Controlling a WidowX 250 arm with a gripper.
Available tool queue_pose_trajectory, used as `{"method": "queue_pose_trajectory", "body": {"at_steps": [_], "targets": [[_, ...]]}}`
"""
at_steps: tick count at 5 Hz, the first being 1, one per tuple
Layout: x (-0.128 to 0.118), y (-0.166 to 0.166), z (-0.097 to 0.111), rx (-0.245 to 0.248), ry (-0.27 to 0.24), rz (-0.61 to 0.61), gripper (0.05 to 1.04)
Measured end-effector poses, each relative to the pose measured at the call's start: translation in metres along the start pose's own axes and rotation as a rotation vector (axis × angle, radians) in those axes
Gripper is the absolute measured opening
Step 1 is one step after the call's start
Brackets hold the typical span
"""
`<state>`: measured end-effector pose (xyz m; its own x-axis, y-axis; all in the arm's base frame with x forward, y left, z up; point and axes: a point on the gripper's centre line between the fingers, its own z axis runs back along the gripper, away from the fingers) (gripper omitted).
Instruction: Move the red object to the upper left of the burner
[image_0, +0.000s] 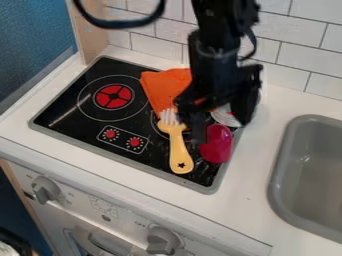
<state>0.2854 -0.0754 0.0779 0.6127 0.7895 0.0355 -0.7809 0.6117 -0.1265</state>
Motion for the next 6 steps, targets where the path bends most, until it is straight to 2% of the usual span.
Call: {"method": "queue_pose_trajectory", "body": {"at_steps": [1, 2, 3, 5, 6], "targets": [[0.004, -0.001, -0.009, 0.026, -0.010, -0.002, 0.999], [0.008, -0.003, -0.022, 0.067, -0.018, -0.009, 0.954], [0.008, -0.004, -0.023, 0.065, -0.035, -0.016, 0.704], [-0.002, -0.007, -0.020, 0.067, -0.033, -0.070, 0.686], [-0.002, -0.013, 0.004, 0.024, -0.047, -0.086, 0.686]]}}
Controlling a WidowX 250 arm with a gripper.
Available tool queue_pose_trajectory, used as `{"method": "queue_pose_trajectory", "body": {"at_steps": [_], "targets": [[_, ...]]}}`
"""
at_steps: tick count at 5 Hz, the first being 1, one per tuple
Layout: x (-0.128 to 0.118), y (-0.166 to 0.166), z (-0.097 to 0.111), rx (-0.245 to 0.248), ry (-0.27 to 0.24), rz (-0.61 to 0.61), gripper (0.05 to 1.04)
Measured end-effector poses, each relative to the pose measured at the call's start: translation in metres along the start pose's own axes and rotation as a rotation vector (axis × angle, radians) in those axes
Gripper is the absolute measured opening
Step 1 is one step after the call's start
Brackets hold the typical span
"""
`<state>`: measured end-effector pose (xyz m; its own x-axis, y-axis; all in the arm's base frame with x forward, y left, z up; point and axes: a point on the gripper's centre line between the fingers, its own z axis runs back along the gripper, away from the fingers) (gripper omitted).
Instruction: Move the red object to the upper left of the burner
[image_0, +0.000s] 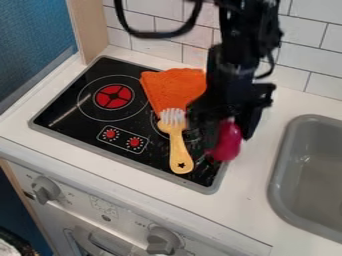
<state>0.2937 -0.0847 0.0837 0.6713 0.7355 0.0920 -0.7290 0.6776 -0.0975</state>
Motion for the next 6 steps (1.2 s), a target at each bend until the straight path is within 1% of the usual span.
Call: {"method": "queue_pose_trajectory", "body": {"at_steps": [1, 2, 3, 4, 5, 6], "targets": [[0.007, 0.001, 0.025, -0.076, -0.005, 0.048, 0.686], [0.047, 0.024, 0.049, -0.129, -0.069, 0.234, 0.686], [0.085, 0.050, 0.044, -0.101, -0.099, 0.403, 0.686], [0.127, 0.072, 0.033, -0.079, -0.118, 0.515, 0.686], [0.157, 0.071, 0.021, -0.049, -0.137, 0.545, 0.686], [0.189, 0.089, 0.007, -0.020, -0.138, 0.632, 0.686]]}}
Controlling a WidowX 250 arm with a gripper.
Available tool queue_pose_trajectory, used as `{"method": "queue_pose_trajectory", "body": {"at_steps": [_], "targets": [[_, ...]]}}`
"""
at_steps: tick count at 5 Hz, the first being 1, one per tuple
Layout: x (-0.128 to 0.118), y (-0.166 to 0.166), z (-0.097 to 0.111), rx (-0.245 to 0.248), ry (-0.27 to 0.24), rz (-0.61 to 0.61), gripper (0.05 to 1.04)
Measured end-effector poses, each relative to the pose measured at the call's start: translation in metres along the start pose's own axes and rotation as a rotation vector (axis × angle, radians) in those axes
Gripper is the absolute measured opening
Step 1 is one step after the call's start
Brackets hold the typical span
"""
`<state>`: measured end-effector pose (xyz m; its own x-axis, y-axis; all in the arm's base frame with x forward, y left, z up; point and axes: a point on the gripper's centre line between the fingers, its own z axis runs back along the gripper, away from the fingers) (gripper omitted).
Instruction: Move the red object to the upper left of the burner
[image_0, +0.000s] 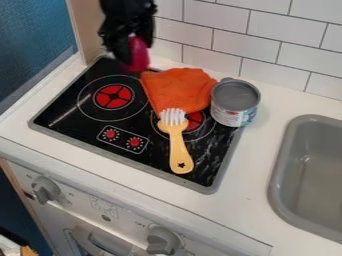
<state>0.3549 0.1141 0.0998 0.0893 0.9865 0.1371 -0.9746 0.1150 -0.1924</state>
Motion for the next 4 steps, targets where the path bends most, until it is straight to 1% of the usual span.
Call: {"method": "queue_pose_trajectory", "body": {"at_steps": [1, 2, 3, 4], "targets": [[0.014, -0.003, -0.020, 0.060, 0.017, 0.039, 0.686], [0.027, 0.001, -0.033, 0.092, 0.015, 0.080, 0.686], [0.027, -0.001, -0.045, 0.101, 0.050, 0.077, 0.686], [0.028, -0.002, -0.046, 0.117, 0.057, 0.087, 0.754]]}}
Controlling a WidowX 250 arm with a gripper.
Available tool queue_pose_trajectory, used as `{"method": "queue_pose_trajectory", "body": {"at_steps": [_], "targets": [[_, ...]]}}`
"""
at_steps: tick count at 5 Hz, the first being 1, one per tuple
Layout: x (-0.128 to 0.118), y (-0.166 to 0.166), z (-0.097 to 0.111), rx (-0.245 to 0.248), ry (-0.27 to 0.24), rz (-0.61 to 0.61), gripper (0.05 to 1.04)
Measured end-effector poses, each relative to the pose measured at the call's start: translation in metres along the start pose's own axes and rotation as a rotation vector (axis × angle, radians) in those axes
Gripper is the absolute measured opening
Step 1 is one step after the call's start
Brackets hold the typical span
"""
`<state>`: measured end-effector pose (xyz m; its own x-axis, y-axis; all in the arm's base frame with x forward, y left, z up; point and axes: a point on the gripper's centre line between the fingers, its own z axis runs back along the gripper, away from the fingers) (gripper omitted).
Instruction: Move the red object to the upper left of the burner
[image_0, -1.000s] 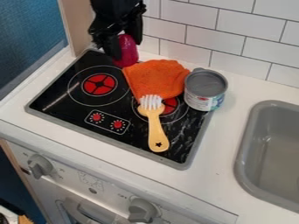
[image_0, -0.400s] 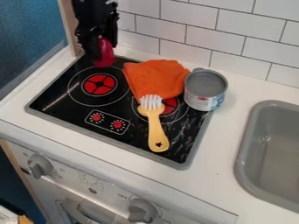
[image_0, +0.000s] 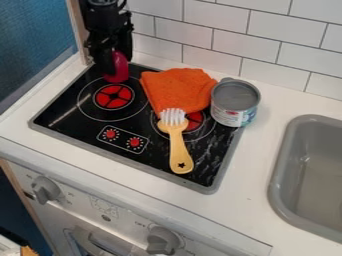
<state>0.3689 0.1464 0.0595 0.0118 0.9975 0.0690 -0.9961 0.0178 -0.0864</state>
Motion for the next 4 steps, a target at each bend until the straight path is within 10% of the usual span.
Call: {"method": "queue_pose_trajectory", "body": {"at_steps": [1, 4], "targets": [[-0.005, 0.003, -0.008, 0.025, 0.036, -0.005, 0.991], [0.007, 0.001, 0.018, -0.011, 0.017, 0.015, 0.999]]}}
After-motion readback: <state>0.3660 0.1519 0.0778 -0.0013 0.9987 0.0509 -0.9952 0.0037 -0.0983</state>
